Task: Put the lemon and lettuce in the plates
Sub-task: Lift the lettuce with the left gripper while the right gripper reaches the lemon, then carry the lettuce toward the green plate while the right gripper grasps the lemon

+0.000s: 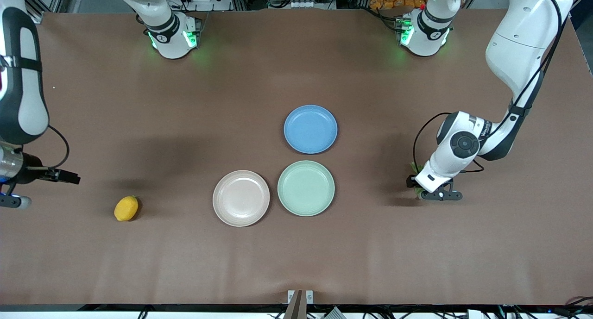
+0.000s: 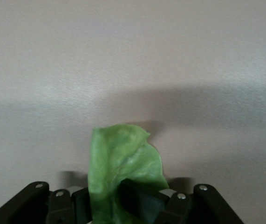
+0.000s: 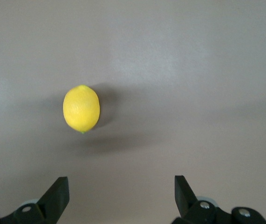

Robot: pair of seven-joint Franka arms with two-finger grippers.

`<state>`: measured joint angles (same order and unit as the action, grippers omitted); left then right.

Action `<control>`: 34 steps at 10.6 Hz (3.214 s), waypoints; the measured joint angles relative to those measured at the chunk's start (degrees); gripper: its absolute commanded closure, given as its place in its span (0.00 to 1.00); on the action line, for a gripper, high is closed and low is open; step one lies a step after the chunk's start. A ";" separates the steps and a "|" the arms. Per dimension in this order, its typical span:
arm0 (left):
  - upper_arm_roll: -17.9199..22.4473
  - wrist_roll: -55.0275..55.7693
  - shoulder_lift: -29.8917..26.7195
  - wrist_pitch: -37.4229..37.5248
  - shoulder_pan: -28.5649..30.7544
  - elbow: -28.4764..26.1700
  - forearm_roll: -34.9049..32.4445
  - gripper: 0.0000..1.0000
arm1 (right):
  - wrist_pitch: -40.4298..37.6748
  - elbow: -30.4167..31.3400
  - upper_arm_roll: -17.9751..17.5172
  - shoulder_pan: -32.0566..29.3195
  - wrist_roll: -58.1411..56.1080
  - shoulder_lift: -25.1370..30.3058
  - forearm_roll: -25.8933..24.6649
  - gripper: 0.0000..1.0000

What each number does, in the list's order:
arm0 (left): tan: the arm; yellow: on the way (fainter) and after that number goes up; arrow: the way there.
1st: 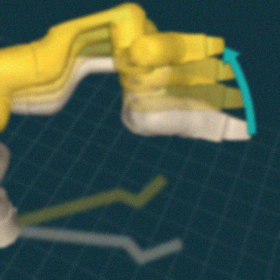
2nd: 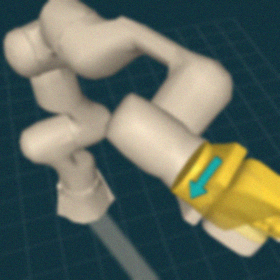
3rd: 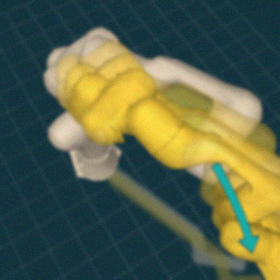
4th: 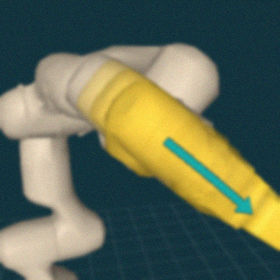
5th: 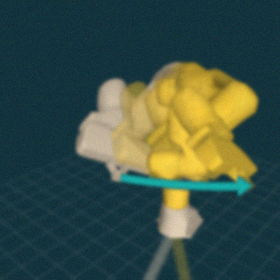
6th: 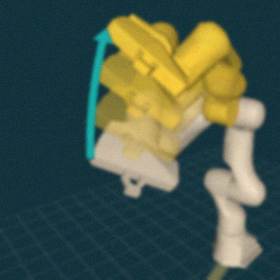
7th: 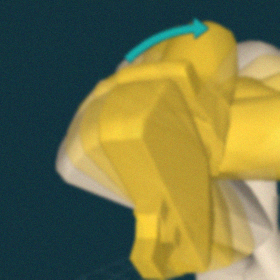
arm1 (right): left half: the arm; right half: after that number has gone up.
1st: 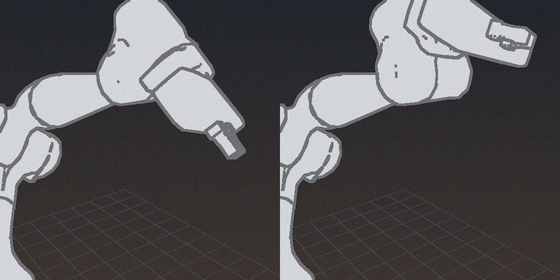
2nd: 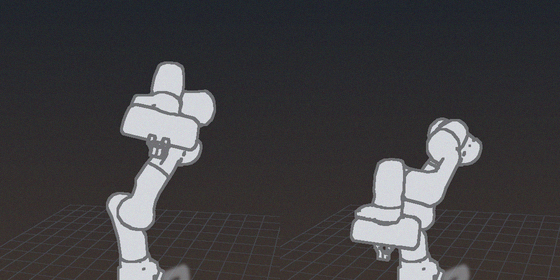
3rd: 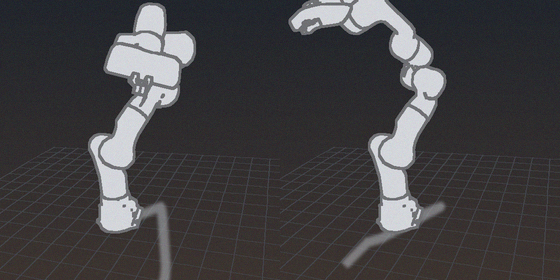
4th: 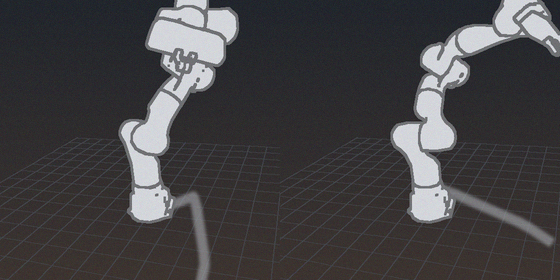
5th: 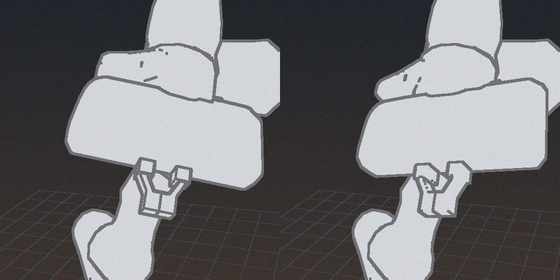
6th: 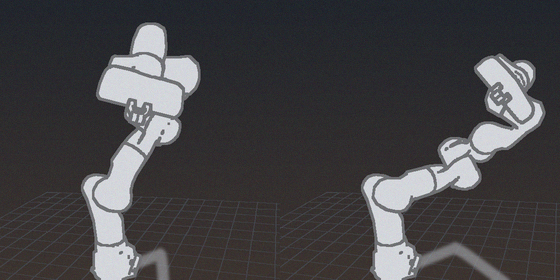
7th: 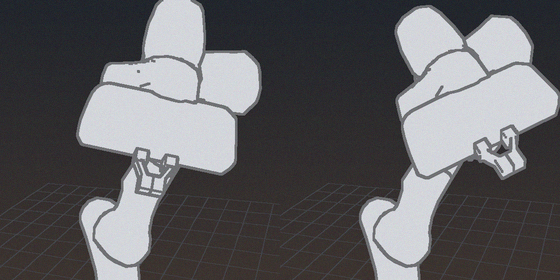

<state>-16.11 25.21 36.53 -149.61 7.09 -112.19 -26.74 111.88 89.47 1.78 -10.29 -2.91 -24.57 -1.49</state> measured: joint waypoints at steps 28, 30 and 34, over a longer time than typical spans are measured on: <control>-1.32 24.72 8.91 13.29 -26.29 31.74 19.59 1.00 | 16.67 -3.38 -0.38 5.53 3.36 -19.72 2.47 1.00; -1.33 26.12 9.34 11.22 -27.64 31.80 19.60 1.00 | 16.93 -3.20 -0.37 5.54 3.36 -19.65 2.55 1.00; -1.02 27.00 12.20 3.91 -30.43 31.83 19.60 1.00 | 16.86 -3.19 -0.45 6.06 3.38 -19.60 2.56 1.00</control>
<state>-17.13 52.21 48.73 -145.70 -23.34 -80.36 -7.14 128.75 86.27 1.34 -4.24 0.47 -44.17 1.07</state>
